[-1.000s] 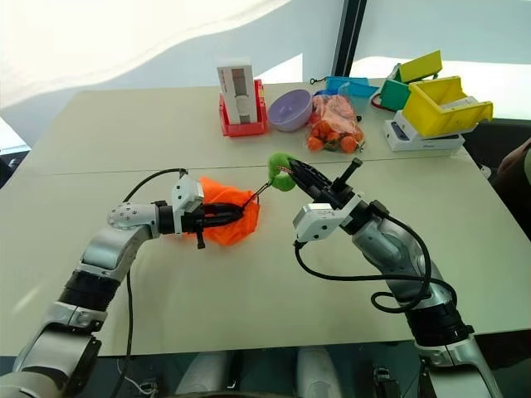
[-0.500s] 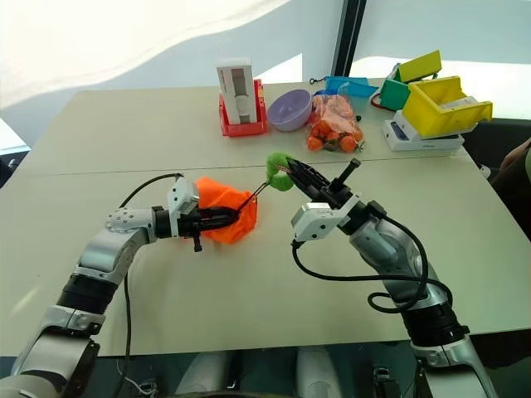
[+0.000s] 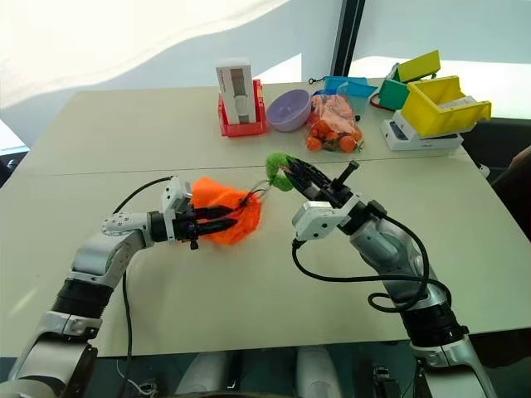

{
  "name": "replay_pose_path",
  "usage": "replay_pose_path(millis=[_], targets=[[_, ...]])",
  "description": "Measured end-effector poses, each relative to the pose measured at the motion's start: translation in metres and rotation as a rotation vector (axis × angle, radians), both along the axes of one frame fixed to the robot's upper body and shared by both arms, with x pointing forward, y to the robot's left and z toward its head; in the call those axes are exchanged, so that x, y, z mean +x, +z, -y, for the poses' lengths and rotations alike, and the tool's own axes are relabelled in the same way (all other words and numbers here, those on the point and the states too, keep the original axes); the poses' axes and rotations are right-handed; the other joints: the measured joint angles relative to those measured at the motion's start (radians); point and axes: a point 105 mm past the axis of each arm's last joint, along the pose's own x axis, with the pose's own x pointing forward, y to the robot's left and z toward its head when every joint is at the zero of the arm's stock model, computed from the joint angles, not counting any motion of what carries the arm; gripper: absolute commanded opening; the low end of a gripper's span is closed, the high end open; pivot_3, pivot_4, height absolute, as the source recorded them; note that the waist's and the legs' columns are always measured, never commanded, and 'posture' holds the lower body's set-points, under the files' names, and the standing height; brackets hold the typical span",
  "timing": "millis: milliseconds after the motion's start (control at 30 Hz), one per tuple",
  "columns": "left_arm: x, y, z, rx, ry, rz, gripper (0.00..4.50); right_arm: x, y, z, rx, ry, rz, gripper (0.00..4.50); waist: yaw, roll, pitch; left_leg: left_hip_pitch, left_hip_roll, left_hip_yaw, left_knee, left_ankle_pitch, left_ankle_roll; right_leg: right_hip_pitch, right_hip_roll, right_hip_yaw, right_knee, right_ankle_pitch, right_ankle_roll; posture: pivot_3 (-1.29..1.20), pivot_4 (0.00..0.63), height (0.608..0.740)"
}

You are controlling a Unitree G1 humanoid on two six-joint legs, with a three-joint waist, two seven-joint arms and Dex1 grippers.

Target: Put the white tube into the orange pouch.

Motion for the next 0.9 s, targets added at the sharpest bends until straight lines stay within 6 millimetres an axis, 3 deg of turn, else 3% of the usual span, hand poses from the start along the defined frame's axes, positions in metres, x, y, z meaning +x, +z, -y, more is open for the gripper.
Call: replay_pose_path(millis=[100, 133, 167, 633, 900], targets=[[-0.001, 0.002, 0.000, -0.003, 0.009, 0.013, 4.50, 0.001, -0.001, 0.000, -0.002, -0.002, -0.006, 3.47, 0.000, 0.000, 0.000, 0.000, 0.000, 0.000, 0.000, 0.000, 0.000, 0.000, 0.000, 0.000, 0.000, 0.000, 0.000, 0.00, 0.150, 0.740], [0.000, 0.004, -0.002, -0.009, 0.021, 0.017, 4.50, 0.000, -0.002, 0.000, -0.004, -0.002, -0.010, 4.14, 0.000, 0.000, 0.000, 0.000, 0.000, 0.000, 0.000, 0.000, 0.000, 0.000, 0.000, 0.000, 0.000, 0.000, 0.000, 0.00, 0.150, 0.740], [0.000, 0.004, -0.003, -0.012, 0.029, 0.019, 4.50, 0.000, -0.003, 0.001, -0.004, -0.003, -0.014, 4.43, 0.000, 0.000, 0.000, 0.000, 0.000, 0.000, 0.000, 0.000, 0.000, 0.000, 0.000, 0.000, 0.000, 0.000, 0.000, 0.00, 0.150, 0.740], [-0.003, 0.002, -0.011, -0.020, 0.088, 0.007, 4.50, -0.001, -0.016, 0.003, -0.016, -0.009, -0.073, 4.43, 0.000, 0.000, 0.000, 0.000, 0.000, 0.000, 0.000, 0.000, 0.000, 0.000, 0.000, 0.000, 0.000, 0.000, 0.000, 0.00, 0.150, 0.740], [-0.004, -0.001, -0.027, -0.043, 0.172, -0.010, 4.50, 0.011, -0.052, 0.044, -0.018, -0.197, -0.266, 4.43, 0.001, 0.000, 0.000, 0.000, 0.000, 0.000, 0.000, 0.000, 0.000, 0.000, 0.000, 0.000, 0.000, 0.000, 0.000, 0.00, 0.150, 0.740]])
